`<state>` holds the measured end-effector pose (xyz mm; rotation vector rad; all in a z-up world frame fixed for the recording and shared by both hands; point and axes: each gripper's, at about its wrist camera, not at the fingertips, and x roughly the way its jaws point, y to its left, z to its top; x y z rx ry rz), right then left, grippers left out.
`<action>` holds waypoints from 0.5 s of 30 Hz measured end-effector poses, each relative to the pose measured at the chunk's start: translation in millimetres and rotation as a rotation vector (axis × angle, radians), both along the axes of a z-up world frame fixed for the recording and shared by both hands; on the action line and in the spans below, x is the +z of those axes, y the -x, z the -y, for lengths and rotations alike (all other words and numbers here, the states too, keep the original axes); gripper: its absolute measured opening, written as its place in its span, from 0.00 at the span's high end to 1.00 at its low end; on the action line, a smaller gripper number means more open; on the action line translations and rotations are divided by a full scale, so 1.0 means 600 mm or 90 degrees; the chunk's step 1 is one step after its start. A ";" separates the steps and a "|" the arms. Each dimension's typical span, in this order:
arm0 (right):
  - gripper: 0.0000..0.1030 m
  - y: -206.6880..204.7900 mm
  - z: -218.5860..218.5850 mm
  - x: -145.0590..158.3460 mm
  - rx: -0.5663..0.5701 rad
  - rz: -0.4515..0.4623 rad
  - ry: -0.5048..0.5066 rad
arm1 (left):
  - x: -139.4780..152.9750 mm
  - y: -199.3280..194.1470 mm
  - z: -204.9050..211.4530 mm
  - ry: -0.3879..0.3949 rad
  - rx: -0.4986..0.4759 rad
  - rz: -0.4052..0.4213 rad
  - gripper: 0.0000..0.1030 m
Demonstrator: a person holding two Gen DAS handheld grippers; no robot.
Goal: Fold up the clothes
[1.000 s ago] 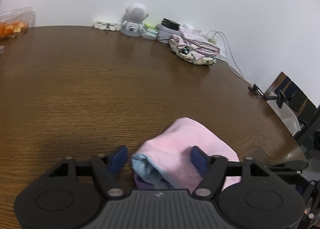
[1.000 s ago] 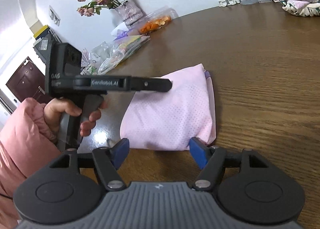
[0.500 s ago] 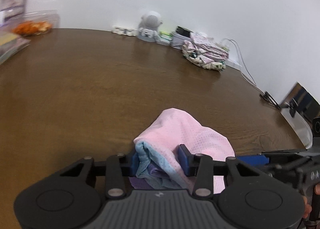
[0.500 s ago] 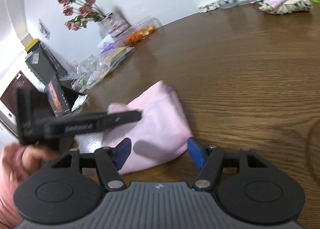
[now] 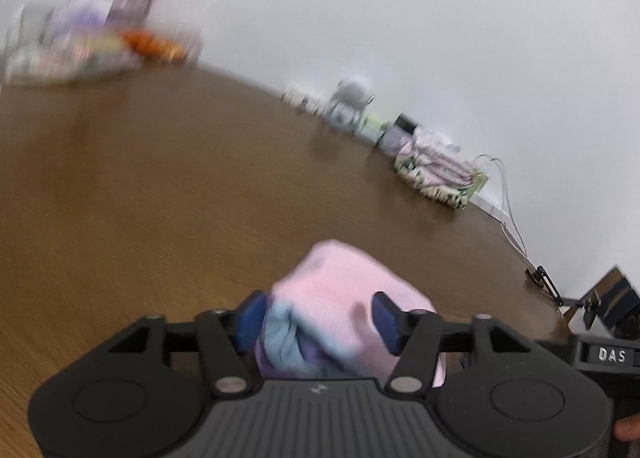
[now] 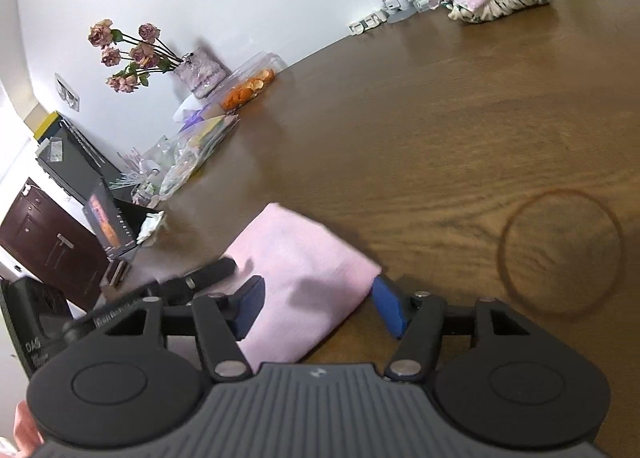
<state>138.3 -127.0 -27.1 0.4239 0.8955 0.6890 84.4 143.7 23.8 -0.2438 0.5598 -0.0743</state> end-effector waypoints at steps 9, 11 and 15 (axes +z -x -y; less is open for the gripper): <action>0.41 0.032 -0.043 0.001 0.042 -0.018 0.001 | 0.002 -0.034 0.016 -0.119 -0.123 -0.022 0.77; 0.43 0.032 -0.056 -0.006 0.047 -0.023 0.012 | -0.015 -0.040 0.018 -0.136 -0.160 -0.043 0.80; 0.65 0.040 -0.077 -0.006 0.060 0.011 0.065 | -0.038 -0.033 0.013 -0.136 -0.179 -0.050 0.80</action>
